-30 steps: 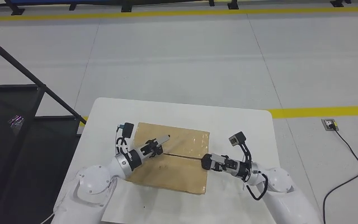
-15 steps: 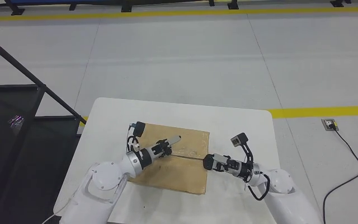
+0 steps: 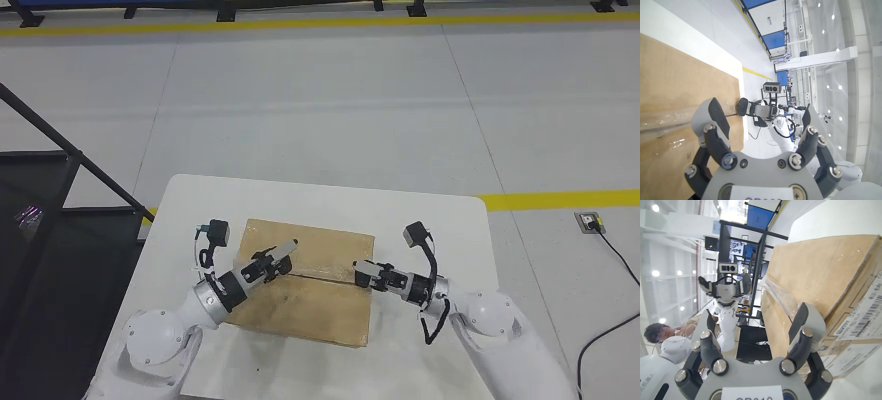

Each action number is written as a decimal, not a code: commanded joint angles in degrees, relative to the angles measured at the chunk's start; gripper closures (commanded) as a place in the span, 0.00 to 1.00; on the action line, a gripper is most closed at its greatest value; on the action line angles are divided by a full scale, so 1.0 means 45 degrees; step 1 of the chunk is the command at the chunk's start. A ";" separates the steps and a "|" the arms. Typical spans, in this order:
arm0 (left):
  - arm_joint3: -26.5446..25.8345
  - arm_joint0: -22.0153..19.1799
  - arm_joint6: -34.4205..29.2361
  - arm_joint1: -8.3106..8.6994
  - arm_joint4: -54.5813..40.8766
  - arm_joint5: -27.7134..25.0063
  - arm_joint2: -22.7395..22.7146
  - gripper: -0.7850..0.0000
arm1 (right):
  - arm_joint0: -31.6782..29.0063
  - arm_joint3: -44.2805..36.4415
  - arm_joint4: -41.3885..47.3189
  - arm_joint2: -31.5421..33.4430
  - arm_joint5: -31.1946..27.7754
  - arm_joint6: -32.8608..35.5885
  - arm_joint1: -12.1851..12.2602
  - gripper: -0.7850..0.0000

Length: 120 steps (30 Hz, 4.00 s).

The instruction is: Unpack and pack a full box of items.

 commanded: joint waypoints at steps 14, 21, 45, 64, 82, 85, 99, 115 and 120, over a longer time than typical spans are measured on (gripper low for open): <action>-0.0124 0.1225 0.0044 0.0171 -0.0984 -0.0789 -0.1436 0.00 | -0.0302 -0.2351 -0.2115 -0.0286 0.3581 -0.1142 0.0077 0.00; 0.0041 0.1337 0.0006 0.0205 -0.1196 -0.0892 -0.1569 0.00 | -0.0034 -0.2469 -0.2129 -0.0699 0.3979 -0.1338 -0.0030 0.00; 0.0281 0.1690 -0.0112 0.0303 -0.1503 -0.1206 -0.1737 0.00 | -0.0265 -0.2602 -0.3201 -0.0429 0.2773 -0.3964 -0.0216 0.00; 0.0162 0.1984 -0.0227 0.0393 -0.1738 -0.1393 -0.2006 0.00 | 0.0886 -0.1672 -0.5634 -0.1190 0.2190 -0.3738 -0.0367 0.00; -0.0099 0.2482 -0.0230 0.0493 -0.2370 -0.1521 -0.2721 0.00 | 0.2251 0.0316 -0.5194 -0.1740 0.0236 -0.1644 -0.0579 0.00; -0.0110 0.2512 -0.0232 0.0504 -0.2420 -0.1524 -0.2760 0.00 | 0.2099 0.0202 -0.4864 -0.1514 -0.0102 -0.1104 -0.0509 0.00; -0.0307 0.2601 -0.0676 0.0551 -0.3617 -0.1646 -0.3113 0.00 | 0.1551 -0.0244 -0.3579 -0.1020 -0.1681 -0.0026 -0.0346 0.00; 0.0227 0.1690 0.0577 0.0506 -0.2932 -0.0751 -0.2353 0.00 | 0.0985 -0.0553 -0.3352 -0.0926 -0.2598 -0.0672 -0.0305 0.00; 0.0396 0.1510 0.0460 0.0511 -0.2455 -0.0694 -0.2013 0.00 | 0.0459 -0.1074 -0.2366 -0.0690 -0.2490 -0.0363 -0.0232 0.00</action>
